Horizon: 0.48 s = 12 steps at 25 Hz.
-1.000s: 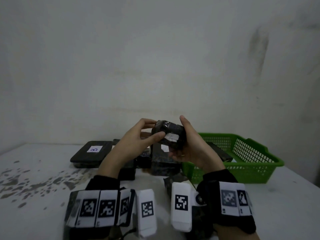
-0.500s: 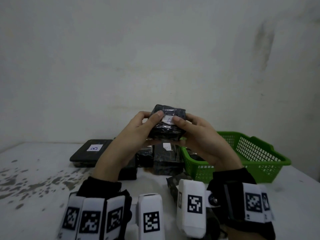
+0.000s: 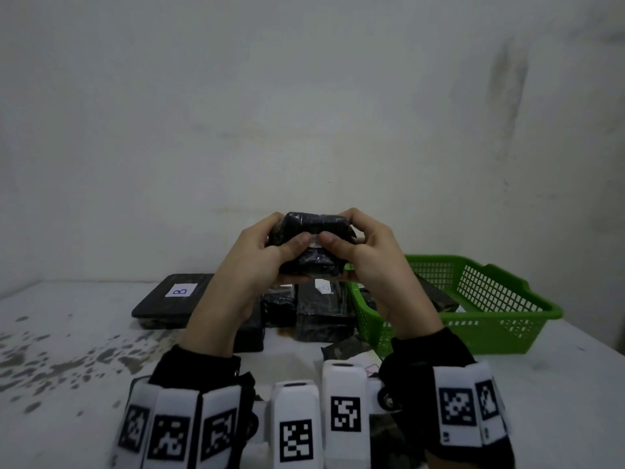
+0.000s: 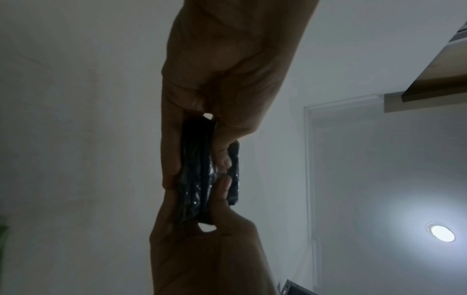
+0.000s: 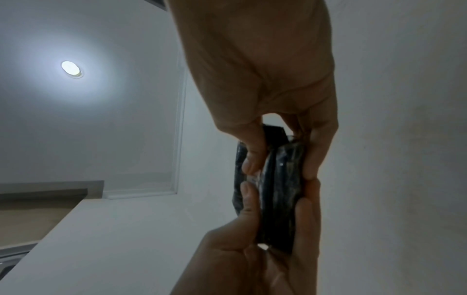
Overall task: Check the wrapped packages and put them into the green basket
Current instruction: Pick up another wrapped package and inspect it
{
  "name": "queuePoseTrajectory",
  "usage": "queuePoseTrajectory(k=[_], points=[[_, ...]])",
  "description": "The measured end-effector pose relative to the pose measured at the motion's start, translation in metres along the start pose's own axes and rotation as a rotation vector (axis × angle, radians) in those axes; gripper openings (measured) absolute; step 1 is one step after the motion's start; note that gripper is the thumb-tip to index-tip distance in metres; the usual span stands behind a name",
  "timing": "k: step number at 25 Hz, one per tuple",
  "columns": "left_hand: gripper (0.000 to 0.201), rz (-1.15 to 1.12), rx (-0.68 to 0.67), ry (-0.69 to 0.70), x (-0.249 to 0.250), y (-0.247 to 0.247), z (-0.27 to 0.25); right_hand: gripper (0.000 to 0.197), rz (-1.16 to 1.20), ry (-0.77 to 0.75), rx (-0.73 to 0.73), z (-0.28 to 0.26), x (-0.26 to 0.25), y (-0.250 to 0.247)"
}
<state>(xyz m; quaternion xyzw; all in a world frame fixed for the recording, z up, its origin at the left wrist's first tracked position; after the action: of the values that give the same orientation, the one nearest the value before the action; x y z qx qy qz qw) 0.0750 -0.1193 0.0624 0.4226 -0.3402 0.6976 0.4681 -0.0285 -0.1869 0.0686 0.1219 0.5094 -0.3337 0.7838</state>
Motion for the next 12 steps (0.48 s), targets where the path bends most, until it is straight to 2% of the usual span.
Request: queuePoseTrajectory(k=[3,9,12], points=[[0.010,-0.015,-0.015,-0.008,0.0021,0.0000,-0.0018,0.017,0.022,0.014,-0.019,-0.0004,-0.0003,-0.0005],[0.022,-0.017,-0.048,0.008,0.0063,0.0029,-0.0037,0.007,0.044,-0.007,-0.036,-0.0017,-0.0021,-0.0059],[0.020,-0.026,-0.096,-0.051,0.0027,0.0046,-0.0048,0.019,0.100,0.047,-0.103,-0.0030,0.0018,-0.0069]])
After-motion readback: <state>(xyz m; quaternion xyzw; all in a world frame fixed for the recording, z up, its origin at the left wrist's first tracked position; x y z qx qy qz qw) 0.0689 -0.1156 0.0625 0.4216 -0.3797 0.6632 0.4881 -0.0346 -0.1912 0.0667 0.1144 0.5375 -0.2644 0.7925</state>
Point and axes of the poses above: each hand's wrist, its own z-axis towards the middle knuckle, its own y-axis out of the palm, x = y × z, the point moved 8 cm from there along z, towards the middle knuckle, and after that the axes turned 11 degrees about -x, right-handed, at the moved point
